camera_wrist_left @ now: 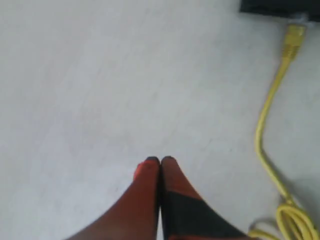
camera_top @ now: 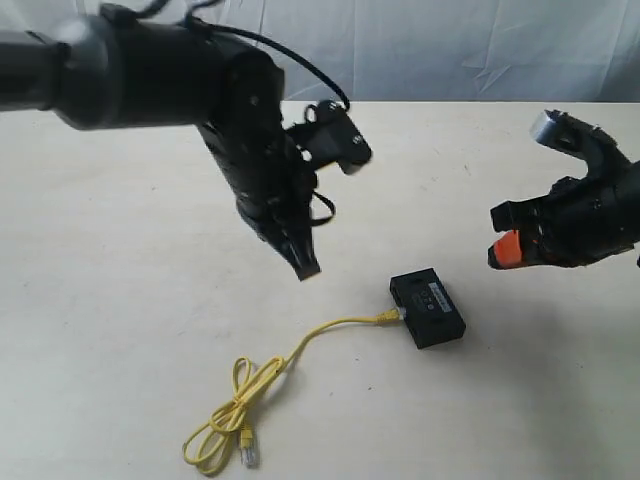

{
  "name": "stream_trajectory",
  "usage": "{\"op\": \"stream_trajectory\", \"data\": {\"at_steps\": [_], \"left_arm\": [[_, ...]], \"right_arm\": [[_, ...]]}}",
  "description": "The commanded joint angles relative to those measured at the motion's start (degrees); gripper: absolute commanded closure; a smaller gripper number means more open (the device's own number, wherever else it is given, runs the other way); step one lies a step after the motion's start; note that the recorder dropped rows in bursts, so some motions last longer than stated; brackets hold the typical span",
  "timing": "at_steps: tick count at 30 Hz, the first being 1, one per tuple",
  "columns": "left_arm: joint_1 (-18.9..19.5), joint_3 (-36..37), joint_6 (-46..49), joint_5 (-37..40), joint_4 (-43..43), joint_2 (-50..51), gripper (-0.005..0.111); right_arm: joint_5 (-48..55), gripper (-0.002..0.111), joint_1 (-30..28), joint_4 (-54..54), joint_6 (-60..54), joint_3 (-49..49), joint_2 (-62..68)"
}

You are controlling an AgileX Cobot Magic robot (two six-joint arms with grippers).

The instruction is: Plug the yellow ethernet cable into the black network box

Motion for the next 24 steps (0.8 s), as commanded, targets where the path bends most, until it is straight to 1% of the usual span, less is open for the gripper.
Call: {"op": "stream_trajectory", "data": {"at_steps": [1, 6, 12, 14, 18, 21, 24], "left_arm": [[7.70, 0.90, -6.49, 4.11, -0.38, -7.06, 0.107], [15.55, 6.22, -10.52, -1.64, -2.02, -16.64, 0.107], [24.10, 14.81, -10.52, -10.71, -7.64, -28.49, 0.107], [26.66, 17.60, -10.52, -13.69, -8.91, -32.53, 0.107], [30.40, 23.38, -10.52, -19.07, -9.77, -39.81, 0.107], [32.10, 26.41, -10.52, -20.51, -9.24, -44.00, 0.107], [33.10, 27.63, -10.52, -20.76, -6.69, -46.66, 0.107]], "right_arm": [[-9.52, 0.109, -0.22, -3.32, -0.08, 5.62, -12.96], [-16.73, 0.109, -0.22, -5.97, -0.08, 9.87, -27.69], [-22.55, 0.109, -0.22, -6.83, -0.08, 15.72, -43.49], [-22.67, 0.109, -0.22, -6.92, -0.08, 17.43, -48.17], [-22.56, 0.109, -0.22, -6.92, -0.08, 20.20, -56.91], [-22.29, 0.109, -0.22, -6.92, -0.08, 21.35, -61.62], [-21.87, 0.109, -0.22, -6.92, -0.08, 22.03, -65.09]]}}
